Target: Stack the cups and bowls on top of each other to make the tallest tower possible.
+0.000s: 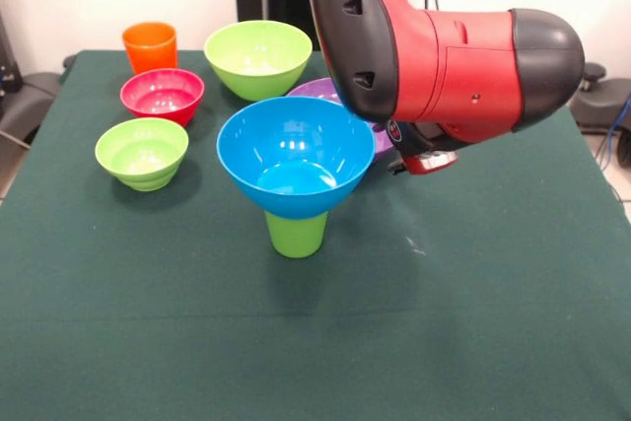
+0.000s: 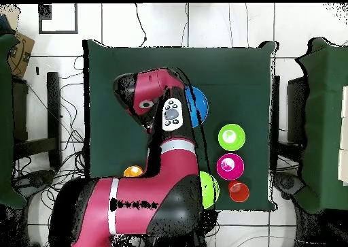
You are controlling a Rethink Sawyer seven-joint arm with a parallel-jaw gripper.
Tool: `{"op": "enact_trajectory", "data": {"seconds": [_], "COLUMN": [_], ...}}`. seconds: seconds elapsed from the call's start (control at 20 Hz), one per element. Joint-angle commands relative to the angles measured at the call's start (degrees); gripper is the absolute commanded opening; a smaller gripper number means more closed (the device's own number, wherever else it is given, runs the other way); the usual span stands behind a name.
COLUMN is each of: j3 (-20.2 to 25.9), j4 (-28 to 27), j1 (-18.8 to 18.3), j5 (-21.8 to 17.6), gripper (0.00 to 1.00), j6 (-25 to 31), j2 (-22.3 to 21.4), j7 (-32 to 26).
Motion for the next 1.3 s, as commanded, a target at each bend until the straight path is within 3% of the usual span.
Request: {"op": "enact_trajectory", "data": {"seconds": [0.05,1.3], "j3": [4.73,5.53], "j4": [4.41,6.07], "j1": [-4.24,-3.05], "j5": [1.52,2.06], "gripper": [1.00,1.00], "j6": [-5.10,-7.63], "j2": [-2.13,-2.10], "j7": [6.76,10.79]}}
